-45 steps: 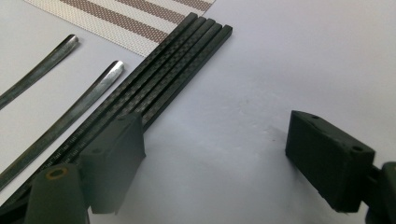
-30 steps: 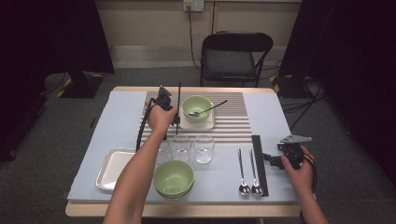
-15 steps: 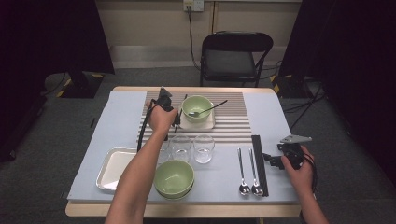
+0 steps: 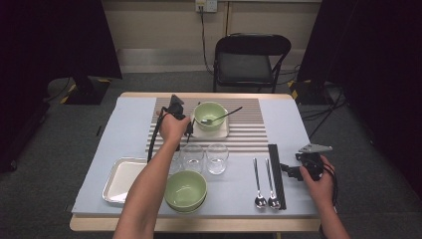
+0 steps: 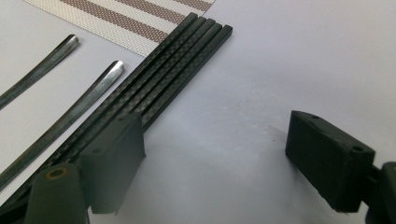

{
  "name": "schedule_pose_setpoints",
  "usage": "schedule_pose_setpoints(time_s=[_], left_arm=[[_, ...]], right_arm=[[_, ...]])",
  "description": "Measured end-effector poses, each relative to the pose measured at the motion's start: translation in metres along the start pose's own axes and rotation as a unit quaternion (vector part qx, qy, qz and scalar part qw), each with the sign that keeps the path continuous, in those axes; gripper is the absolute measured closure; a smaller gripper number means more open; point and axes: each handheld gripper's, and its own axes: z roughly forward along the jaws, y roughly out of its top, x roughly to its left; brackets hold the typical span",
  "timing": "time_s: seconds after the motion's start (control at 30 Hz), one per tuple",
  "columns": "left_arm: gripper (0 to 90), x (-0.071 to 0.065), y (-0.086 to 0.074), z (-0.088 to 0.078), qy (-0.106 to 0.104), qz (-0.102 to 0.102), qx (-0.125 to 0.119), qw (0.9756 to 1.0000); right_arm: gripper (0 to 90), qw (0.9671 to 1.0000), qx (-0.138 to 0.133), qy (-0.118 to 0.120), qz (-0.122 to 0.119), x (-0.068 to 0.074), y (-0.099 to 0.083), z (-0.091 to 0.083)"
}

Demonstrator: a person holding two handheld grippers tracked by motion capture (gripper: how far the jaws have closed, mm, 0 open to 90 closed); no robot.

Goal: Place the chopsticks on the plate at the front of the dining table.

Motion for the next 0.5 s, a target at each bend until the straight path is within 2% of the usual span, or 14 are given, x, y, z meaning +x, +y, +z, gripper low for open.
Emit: schedule_pose_setpoints(time_s=[0.07, 0.23, 0.3, 0.4, 0.43, 0.5], left_arm=[[86.0, 0.0000, 0.0001, 0.0008, 0.002, 0.009, 0.004, 0.9999], [85.9, -0.0018, -0.0003, 0.0031, 0.002, 0.005, 0.005, 1.0000], [85.6, -0.0015, 0.0001, 0.0036, 0.000, 0.012, 0.006, 0.9999], [85.5, -0.0030, -0.0001, 0.0046, 0.002, 0.006, 0.007, 1.0000], [85.3, -0.0021, 0.0001, 0.0046, 0.001, 0.015, 0.011, 0.9998], [85.0, -0.0038, -0.0001, 0.0061, 0.000, 0.006, 0.010, 0.9999]], right_arm=[[18.8, 1.0000, -0.001, 0.000, -0.001, -0.0001, 0.0000, 0.0000], [18.8, 1.0000, 0.000, 0.000, 0.001, 0.0001, 0.0000, 0.0000], [18.8, 1.0000, 0.000, -0.001, -0.001, 0.0000, 0.0000, 0.0000], [18.8, 1.0000, 0.000, 0.000, 0.000, -0.0001, 0.0000, 0.0000], [18.8, 1.0000, 0.000, 0.000, 0.001, 0.0000, 0.0000, 0.0000], [18.8, 1.0000, 0.000, -0.001, 0.000, 0.0000, 0.0000, 0.0000]])
